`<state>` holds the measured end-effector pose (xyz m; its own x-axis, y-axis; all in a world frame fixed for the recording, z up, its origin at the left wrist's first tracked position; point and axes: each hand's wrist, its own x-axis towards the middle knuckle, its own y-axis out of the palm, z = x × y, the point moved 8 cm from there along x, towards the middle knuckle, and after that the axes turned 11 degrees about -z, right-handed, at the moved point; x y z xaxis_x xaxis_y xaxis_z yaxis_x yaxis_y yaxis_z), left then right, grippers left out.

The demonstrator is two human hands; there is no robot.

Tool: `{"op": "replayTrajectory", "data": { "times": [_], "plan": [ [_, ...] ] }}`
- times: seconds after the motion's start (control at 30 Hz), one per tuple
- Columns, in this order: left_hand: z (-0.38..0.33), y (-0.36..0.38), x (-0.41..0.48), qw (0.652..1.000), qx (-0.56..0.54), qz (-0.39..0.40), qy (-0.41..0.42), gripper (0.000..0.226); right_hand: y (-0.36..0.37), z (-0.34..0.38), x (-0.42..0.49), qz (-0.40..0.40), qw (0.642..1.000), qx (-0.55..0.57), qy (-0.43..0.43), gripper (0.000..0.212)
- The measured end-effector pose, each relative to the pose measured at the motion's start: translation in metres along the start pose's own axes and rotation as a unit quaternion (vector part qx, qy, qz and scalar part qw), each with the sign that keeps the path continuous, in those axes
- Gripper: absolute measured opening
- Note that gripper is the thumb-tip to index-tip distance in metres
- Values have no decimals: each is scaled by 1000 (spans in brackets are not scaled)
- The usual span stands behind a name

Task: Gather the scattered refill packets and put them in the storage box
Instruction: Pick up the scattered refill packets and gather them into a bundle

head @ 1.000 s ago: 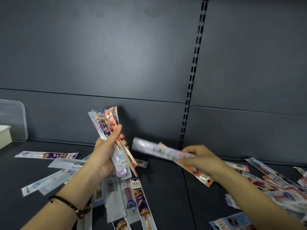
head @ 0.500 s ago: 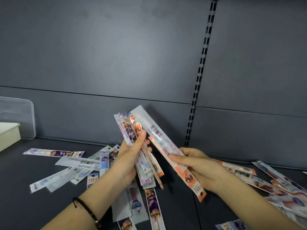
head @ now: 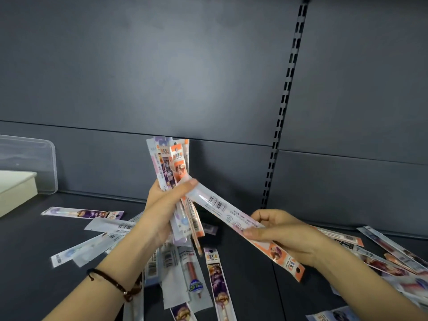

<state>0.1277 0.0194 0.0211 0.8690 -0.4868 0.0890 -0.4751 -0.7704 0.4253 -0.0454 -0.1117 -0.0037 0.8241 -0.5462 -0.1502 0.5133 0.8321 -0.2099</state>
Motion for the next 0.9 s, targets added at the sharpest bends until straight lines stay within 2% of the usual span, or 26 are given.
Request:
{"op": "replayTrajectory", "data": {
  "times": [0.07,0.2,0.3,0.47,0.57,0.67,0.83,0.9],
  "plan": [
    [3,-7,5,999,-13,-27,-18,19,-3,4,2,16,999,47,-3,37],
    [19,-15,9,990,-69,-51,-112,12,-16,14,6,35,978,201,-40,66],
    [25,-16,6,983,-87,-57,-149,8,-18,18,7,24,970,229,-77,79],
    [44,2,-11,972,-85,-38,-217,9,-12,32,1,-23,968,205,-146,68],
    [55,8,-17,967,-72,-23,-244,10,-7,40,-4,2,959,225,-173,65],
    [59,14,-24,959,-81,-5,-272,13,-7,45,-6,34,947,254,-193,73],
    [60,18,-28,949,-114,14,-293,3,-12,41,-1,56,923,340,-170,63],
    [56,19,-26,944,-154,15,-293,9,-12,37,4,58,907,392,-145,65]
  ]
}}
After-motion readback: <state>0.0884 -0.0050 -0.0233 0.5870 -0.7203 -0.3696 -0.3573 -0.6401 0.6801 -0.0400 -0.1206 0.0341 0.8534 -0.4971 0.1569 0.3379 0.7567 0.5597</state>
